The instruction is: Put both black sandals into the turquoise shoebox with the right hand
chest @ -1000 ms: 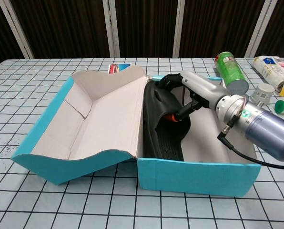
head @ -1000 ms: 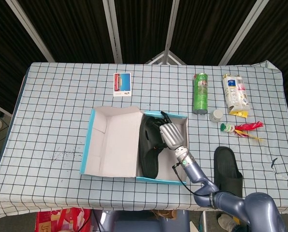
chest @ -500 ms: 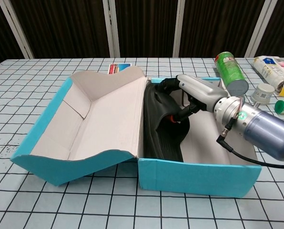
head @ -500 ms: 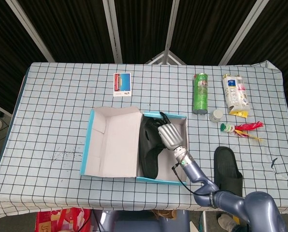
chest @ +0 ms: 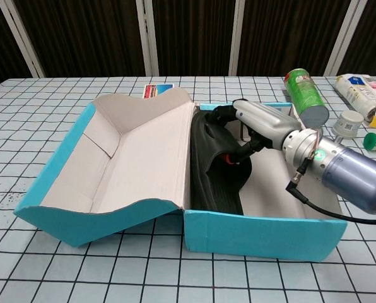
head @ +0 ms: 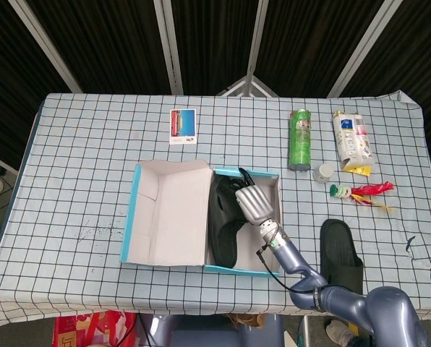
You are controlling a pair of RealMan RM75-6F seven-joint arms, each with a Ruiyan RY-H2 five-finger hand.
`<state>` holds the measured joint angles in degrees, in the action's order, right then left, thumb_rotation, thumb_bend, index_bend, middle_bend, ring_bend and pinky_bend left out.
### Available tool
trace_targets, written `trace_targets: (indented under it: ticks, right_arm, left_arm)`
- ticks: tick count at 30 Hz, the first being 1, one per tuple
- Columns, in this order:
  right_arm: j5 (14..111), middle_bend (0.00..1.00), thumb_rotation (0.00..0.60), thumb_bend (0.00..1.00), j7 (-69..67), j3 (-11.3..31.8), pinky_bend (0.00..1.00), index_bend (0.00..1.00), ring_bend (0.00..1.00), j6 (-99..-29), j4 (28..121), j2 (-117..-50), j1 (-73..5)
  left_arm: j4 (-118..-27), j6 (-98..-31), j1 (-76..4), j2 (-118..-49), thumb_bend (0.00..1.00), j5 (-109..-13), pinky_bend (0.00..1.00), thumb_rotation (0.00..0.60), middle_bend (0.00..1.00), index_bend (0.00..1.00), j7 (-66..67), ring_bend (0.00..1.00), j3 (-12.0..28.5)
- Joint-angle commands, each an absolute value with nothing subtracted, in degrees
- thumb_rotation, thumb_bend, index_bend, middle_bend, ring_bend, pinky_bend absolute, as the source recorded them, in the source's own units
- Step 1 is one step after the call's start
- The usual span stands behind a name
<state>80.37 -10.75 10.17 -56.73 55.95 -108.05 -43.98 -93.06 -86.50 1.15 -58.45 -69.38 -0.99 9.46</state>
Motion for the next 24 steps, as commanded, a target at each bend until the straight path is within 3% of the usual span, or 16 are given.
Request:
trace_targets:
  ticks: [1, 6, 17, 24]
  right_arm:
    - [80.25, 0.61, 0.6, 0.44, -10.22, 10.36, 0.0, 0.58, 0.2, -56.63, 56.37, -107.83, -44.09]
    - [79.17, 0.49, 0.6, 0.35, -8.81, 10.98, 0.0, 0.39, 0.13, -55.44, 58.24, -106.83, -44.32]
    - [75.8, 0.33, 0.6, 0.28, -4.54, 12.43, 0.0, 0.11, 0.07, -53.23, 62.68, -104.63, -44.41]
    - [74.49, 0.25, 0.6, 0.28, -1.45, 12.9, 0.0, 0.1, 0.04, -52.33, 65.18, -102.93, -44.72]
  left_arm:
    - [-93.07, -86.49, 1.14, -58.46, 0.37, -69.39, 0.09, 0.6, 0.03, 0.1, -0.96, 0.0, 9.45]
    - [-93.08, -86.49, 1.14, -58.45, 0.37, -69.42, 0.09, 0.6, 0.03, 0.1, -1.01, 0.0, 9.43]
    - [-93.1, -86.41, 1.12, -58.42, 0.37, -69.41, 0.09, 0.6, 0.03, 0.1, -1.07, 0.0, 9.42]
    - [-93.1, -86.34, 1.1, -58.42, 0.37, -69.3, 0.09, 0.6, 0.03, 0.1, -1.08, 0.0, 9.44]
